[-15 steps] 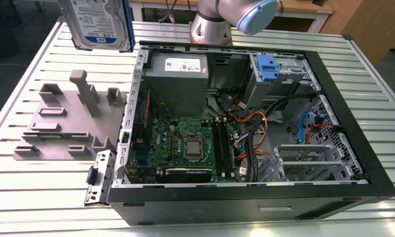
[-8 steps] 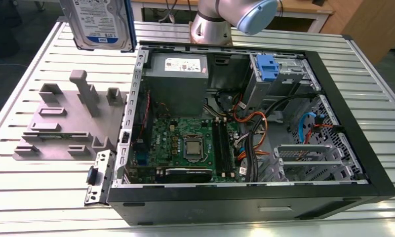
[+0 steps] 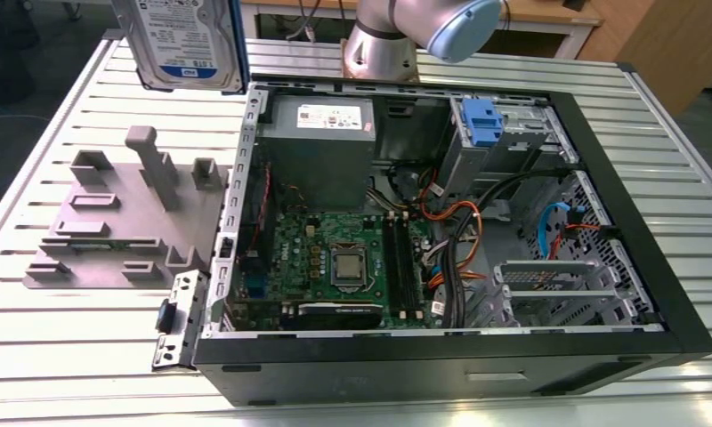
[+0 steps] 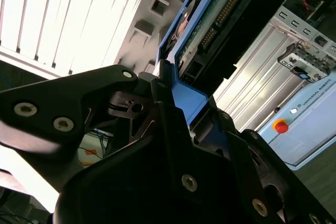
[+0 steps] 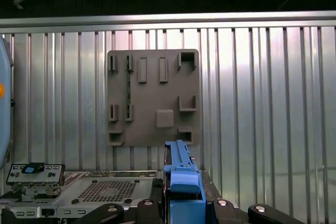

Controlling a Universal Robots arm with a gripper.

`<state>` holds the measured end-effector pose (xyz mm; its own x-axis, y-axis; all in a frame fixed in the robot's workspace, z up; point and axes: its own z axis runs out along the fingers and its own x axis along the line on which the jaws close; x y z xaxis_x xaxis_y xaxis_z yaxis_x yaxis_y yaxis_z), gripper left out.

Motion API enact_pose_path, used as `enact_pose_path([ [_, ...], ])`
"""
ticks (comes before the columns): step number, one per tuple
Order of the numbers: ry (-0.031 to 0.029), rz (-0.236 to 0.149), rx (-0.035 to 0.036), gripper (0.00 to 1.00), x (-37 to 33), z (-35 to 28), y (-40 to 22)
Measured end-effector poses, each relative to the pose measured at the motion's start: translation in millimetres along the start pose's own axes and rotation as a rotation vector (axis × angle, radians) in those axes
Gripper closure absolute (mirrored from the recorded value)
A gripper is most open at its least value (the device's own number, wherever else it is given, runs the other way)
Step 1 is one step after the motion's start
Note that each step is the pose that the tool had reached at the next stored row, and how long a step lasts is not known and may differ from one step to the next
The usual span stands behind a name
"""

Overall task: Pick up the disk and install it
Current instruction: 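Pick up the disk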

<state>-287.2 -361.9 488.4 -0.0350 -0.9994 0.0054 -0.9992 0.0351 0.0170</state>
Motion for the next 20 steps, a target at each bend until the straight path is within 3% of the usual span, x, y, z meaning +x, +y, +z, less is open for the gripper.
enact_pose_path([
  [15,0.0001,0.000,-0.0001,0.63,-0.1,-0.1,-2.3],
  [20,0.0001,0.000,0.0000,0.63,6.5,0.4,-2.6],
])
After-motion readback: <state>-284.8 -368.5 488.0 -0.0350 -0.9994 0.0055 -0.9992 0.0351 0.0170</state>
